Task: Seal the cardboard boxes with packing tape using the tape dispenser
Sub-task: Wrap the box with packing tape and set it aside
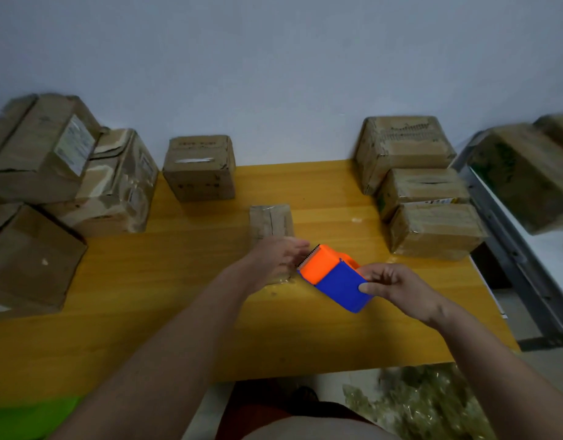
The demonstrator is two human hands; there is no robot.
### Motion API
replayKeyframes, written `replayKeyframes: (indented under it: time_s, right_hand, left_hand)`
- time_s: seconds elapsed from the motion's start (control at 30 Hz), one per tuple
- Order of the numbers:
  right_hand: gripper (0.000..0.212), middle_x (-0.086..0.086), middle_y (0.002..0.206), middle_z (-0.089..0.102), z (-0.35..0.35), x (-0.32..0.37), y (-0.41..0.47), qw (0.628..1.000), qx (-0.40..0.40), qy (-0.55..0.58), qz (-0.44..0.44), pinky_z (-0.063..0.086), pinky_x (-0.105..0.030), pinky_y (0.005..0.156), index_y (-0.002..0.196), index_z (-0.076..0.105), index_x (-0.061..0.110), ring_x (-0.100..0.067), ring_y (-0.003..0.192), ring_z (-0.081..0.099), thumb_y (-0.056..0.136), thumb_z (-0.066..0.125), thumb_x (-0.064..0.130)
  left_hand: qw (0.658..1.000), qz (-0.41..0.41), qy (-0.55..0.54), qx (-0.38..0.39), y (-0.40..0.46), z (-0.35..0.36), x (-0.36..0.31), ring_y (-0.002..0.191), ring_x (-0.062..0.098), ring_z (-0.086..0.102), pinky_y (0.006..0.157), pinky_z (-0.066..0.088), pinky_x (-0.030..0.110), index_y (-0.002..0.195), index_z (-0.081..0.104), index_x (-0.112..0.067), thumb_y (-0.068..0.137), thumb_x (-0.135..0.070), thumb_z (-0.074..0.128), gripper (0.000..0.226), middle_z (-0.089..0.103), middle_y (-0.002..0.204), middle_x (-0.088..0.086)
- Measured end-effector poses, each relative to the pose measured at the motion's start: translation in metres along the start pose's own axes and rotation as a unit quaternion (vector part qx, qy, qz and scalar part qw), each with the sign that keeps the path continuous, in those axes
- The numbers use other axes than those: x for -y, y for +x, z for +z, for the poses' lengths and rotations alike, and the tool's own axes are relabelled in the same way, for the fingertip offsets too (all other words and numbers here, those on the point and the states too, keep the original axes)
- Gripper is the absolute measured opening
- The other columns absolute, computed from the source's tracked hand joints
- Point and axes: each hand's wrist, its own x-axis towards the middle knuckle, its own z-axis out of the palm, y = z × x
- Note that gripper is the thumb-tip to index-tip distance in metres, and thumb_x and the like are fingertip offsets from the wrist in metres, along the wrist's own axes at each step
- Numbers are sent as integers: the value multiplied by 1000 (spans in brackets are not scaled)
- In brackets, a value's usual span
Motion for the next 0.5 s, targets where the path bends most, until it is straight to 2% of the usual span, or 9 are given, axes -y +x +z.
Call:
replayKeyframes:
  time_s: [0.03, 0.1, 0.23, 0.3, 0.4, 0.5]
  right_hand:
    - [19, -18, 102, 70, 0, 2, 0, 1000, 13, 1, 3, 53, -33, 85, 107, 65, -3, -27, 97, 67, 91, 55, -2]
    - [20, -19, 102, 70, 1, 6, 0, 1000, 29, 5, 9, 54, -32, 86, 108, 64, -4, -27, 97, 67, 91, 55, -2]
    - [17, -13, 96, 72, 3, 11, 2, 998, 39, 24, 35, 53, -25, 76, 104, 65, -1, -18, 88, 69, 90, 55, -3]
    - [13, -9, 91, 71, 5, 14, 5, 997, 44, 26, 54, 53, -23, 72, 101, 64, 0, -15, 83, 67, 91, 57, 1]
    - [4, -3, 84, 68, 8, 16, 9, 995, 54, 26, 82, 48, -22, 69, 92, 62, 6, -13, 78, 63, 92, 57, 6]
    - [3, -11, 87, 59, 11, 18, 13, 990, 71, 42, 116, 41, -32, 76, 89, 56, 6, -23, 83, 55, 90, 54, 4]
  left_hand:
    - [1000, -4, -10, 17, -2, -2, 1, 113, 20, 60, 98, 47, 34, 126, 59, -5, 96, -4, 42, 34, 64, 124, 9]
    - [999, -4, -31, 38, -5, -6, 2, 116, 22, 59, 98, 48, 36, 122, 61, -7, 95, -3, 40, 34, 64, 124, 10]
    - [999, 18, -38, 33, -11, -14, 8, 103, 15, 66, 86, 54, 28, 113, 65, -8, 97, -4, 45, 26, 70, 111, 6]
    - [998, 33, -50, 13, -11, -15, 13, 88, 10, 69, 75, 56, 23, 107, 67, -7, 95, -4, 54, 18, 73, 97, 4]
    - [996, 41, -66, -49, -11, -14, 19, 77, 10, 69, 67, 57, 21, 108, 67, -1, 92, -5, 60, 17, 71, 89, 6]
    - [991, 35, -95, -91, -12, -12, 23, 75, 13, 68, 64, 58, 24, 105, 69, -1, 91, -8, 64, 17, 71, 87, 7]
